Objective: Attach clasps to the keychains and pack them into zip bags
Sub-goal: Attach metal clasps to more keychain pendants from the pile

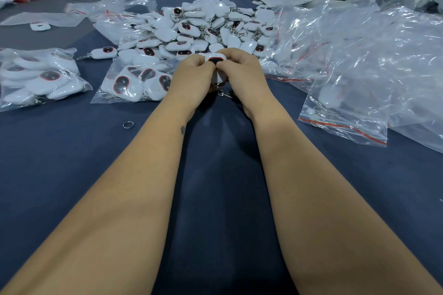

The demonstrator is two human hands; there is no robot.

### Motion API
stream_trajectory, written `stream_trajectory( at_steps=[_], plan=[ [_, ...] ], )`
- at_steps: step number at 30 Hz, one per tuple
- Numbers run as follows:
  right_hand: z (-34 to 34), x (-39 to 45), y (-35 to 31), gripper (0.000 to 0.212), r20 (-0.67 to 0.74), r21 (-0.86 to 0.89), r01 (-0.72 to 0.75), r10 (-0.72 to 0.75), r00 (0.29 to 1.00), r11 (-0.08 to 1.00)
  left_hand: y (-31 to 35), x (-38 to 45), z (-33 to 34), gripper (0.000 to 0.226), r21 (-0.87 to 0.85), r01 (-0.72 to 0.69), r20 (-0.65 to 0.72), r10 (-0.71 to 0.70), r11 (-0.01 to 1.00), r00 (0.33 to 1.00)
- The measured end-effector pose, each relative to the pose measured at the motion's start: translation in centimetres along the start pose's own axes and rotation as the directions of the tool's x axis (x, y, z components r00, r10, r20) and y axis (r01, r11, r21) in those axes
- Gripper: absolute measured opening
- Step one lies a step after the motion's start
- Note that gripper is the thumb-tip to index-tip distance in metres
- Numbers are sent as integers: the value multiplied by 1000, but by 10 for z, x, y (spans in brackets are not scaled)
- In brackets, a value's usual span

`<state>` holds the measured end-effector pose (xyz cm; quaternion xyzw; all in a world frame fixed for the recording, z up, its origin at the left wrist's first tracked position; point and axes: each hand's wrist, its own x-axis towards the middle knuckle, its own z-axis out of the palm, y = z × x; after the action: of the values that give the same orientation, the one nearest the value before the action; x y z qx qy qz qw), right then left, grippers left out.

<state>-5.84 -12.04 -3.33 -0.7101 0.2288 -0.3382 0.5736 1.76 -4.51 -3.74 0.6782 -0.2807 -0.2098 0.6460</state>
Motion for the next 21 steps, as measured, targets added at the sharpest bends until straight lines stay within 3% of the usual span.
stream_trajectory(
  at_steps=[12,17,21],
  plan=[
    [0,1,0,24,-1,14,-8,8,1000,1000,-1,0,0,13,31,-14,-23,15,999,1000],
    [0,5,4,24,-71,-14,-56,55,996,998,-3,2,1,12,-11,-11,-73,10,1000,997],
    [0,6,2,32,-28,-40,-109,108,994,993,1,5,-1,11,-260,26,-135,-63,965,989]
  ],
)
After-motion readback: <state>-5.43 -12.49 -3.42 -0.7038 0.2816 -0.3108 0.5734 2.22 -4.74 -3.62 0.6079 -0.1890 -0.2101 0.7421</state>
